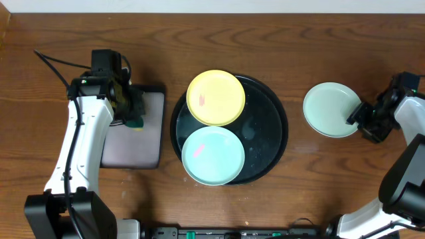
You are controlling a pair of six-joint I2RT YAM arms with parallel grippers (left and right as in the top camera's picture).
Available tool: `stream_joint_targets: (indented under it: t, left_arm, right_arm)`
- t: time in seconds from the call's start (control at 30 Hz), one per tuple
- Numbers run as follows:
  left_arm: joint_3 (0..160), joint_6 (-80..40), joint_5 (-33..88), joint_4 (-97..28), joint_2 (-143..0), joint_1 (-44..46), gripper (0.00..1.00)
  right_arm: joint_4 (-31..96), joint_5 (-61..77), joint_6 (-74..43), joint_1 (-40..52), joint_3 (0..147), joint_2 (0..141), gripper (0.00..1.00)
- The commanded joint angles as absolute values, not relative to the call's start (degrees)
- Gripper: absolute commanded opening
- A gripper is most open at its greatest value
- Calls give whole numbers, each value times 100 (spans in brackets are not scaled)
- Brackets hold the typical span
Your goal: Clean dirty plates on tray and stack at the side
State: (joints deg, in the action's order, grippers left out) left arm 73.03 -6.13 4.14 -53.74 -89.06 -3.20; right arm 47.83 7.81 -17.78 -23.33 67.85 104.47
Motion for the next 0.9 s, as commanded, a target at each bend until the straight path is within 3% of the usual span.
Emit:
stream_joint_targets:
  t: [0.0, 0.2, 0.37, 0.4, 0.43, 0.47, 0.87]
  left_arm:
    - [7242, -364, 388, -5275, -8973, -314, 7]
    - [7220, -274, 388, -5284, -9185, -314, 7]
    - [7124, -274, 388, -5277, -9356, -311, 7]
    - [7109, -274, 388, -5271, -9393, -311, 7]
    - [7091, -276, 388, -5256, -9424, -311, 7]
    - [7061, -274, 388, -5218, -9445, -314, 7]
    - [6158, -279, 412, -4174, -9463, -305, 7]
  right_arm:
    - [5022, 1616, -1291, -2270, 7065, 9977, 63]
    - [5341, 1857, -1168, -1920, 7070, 9664, 67]
    - [5378, 1855, -1173, -1468, 7000, 9666, 77]
    - [5378, 1852, -1175, -1387, 6995, 9666, 80]
    - [5374, 1852, -1175, -1306, 6995, 9666, 97]
    - [5360, 1852, -1175, -1223, 6995, 9666, 99]
    - [5358, 1846, -1170, -821, 6995, 9666, 99]
